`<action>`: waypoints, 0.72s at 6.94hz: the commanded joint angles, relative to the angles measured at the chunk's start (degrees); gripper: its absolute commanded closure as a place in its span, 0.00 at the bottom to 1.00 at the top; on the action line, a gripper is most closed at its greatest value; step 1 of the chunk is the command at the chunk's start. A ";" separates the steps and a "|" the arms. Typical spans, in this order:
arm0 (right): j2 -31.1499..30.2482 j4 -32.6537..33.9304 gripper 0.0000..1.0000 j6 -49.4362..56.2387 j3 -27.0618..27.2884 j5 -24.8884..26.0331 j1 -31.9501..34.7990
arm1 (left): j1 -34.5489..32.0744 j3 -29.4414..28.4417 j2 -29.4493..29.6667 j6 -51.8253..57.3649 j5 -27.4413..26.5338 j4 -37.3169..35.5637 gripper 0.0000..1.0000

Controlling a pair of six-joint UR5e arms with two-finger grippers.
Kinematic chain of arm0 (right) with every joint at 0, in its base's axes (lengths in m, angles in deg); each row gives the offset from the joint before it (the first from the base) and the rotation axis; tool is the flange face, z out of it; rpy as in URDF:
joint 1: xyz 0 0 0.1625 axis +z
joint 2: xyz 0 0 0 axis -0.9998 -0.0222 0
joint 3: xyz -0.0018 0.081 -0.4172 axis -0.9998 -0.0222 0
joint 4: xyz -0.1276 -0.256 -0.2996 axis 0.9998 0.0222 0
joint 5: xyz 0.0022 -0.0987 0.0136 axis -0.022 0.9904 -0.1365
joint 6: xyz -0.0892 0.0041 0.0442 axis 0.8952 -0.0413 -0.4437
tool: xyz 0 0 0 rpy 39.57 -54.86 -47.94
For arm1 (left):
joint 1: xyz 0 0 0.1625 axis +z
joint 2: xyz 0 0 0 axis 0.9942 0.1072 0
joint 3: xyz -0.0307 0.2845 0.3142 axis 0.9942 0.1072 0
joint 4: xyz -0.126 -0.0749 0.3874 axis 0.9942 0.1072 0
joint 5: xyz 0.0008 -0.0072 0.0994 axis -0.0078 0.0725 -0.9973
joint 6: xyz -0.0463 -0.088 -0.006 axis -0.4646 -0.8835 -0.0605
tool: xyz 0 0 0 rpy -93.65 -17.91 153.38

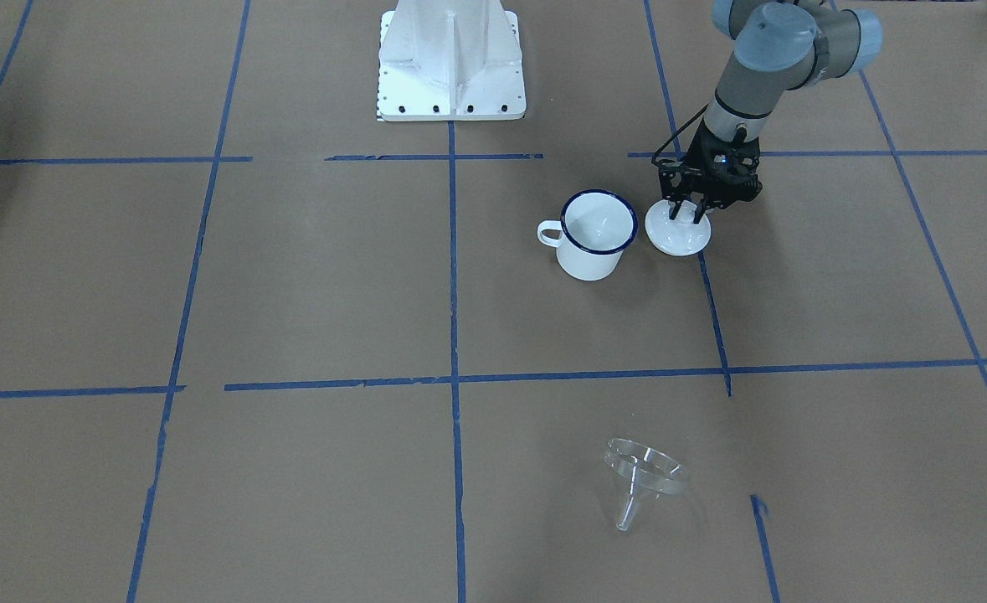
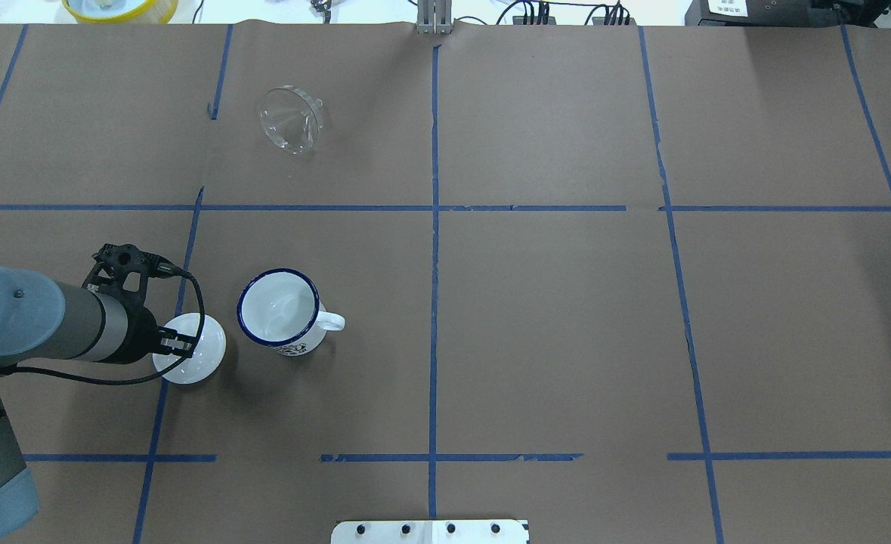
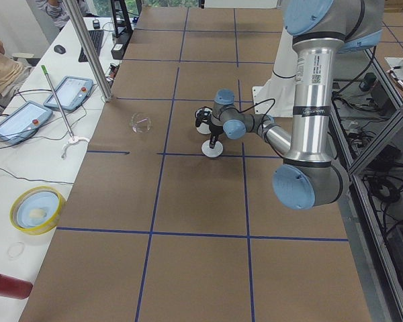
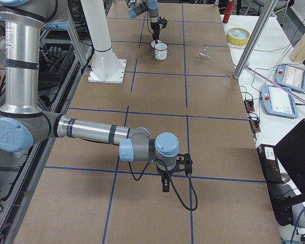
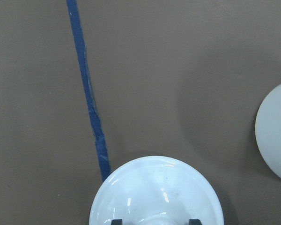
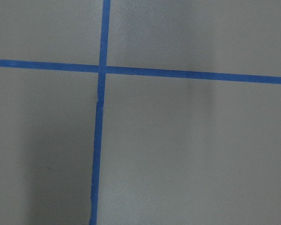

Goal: Remove funnel from cup
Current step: 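Lower the left gripper and grasp the white cap, then lift the white cap and carry it over the white mug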

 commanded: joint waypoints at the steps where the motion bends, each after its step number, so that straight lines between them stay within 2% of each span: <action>1: 0.00 0.00 0.00 0.00 0.00 0.00 0.00 | -0.66 2.51 -0.87 0.28 0.08 -0.02 1.00; 2: 0.00 0.00 0.00 0.00 0.00 0.00 0.00 | -1.36 8.88 -5.41 0.90 0.34 -0.10 1.00; 3: 0.00 0.00 0.00 0.00 0.00 0.00 0.00 | -4.94 12.78 -6.93 0.90 4.52 -0.71 1.00; 5: 0.00 0.00 0.00 0.00 0.00 0.00 0.00 | -6.90 17.37 -4.25 -0.06 6.32 -7.80 1.00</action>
